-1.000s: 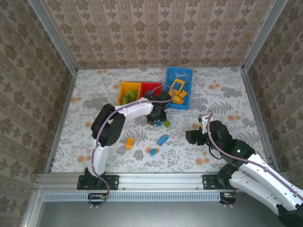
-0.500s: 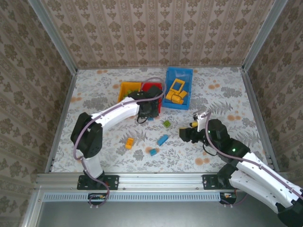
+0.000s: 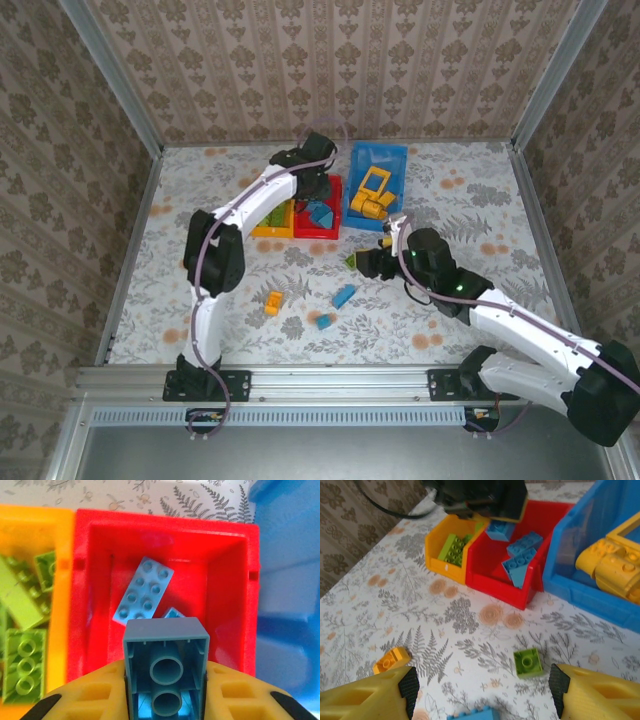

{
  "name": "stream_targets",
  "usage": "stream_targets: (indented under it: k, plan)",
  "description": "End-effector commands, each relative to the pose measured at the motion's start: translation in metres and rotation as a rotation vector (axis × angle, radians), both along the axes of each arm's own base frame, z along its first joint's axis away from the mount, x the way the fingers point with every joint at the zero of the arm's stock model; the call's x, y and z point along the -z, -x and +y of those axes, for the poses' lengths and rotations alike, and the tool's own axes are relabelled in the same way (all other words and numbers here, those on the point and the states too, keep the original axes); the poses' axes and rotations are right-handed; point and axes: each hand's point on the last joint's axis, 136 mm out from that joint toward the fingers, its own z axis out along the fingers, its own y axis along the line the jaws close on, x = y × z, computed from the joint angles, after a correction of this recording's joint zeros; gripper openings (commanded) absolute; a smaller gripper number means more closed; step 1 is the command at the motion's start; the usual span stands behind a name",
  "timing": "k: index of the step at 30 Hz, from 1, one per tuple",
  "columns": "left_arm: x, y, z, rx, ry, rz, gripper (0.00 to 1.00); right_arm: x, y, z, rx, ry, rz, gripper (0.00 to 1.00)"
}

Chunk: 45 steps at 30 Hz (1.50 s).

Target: Sort the legos into containers by color

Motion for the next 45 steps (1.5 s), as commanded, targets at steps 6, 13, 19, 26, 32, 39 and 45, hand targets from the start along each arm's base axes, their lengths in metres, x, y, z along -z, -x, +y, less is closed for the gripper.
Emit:
stream_targets:
  k: [6, 13, 19, 26, 32, 39, 45]
  plan:
    - [0.012, -0.031, -0.019, 0.049, 0.061, -0.014, 0.28, -0.034, -0.026, 0.018, 0.02, -0.087, -0.071, 0.73]
    - [0.02, -0.037, -0.021, 0.033, 0.125, 0.01, 0.52, -0.031, -0.027, 0.024, 0.0, -0.096, -0.055, 0.73]
    - [-0.016, -0.021, -0.013, 0.012, 0.16, -0.017, 0.6, -0.033, -0.021, 0.039, -0.069, -0.061, -0.093, 0.74]
    - [-0.067, 0.017, 0.02, -0.047, 0.184, -0.057, 0.6, -0.025, -0.005, 0.076, -0.172, 0.07, -0.186, 0.77]
    - [-0.096, 0.078, 0.121, -0.229, 0.119, -0.082, 0.6, 0.002, 0.024, 0.132, -0.354, 0.182, -0.182, 0.77]
    - [-0.115, 0.174, 0.21, -0.334, 0.087, -0.16, 0.62, 0.065, 0.073, 0.199, -0.589, 0.286, -0.071, 0.79]
    - [-0.104, 0.23, 0.234, -0.359, 0.09, -0.145, 0.62, 0.102, 0.064, 0.215, -0.425, 0.321, 0.201, 0.83]
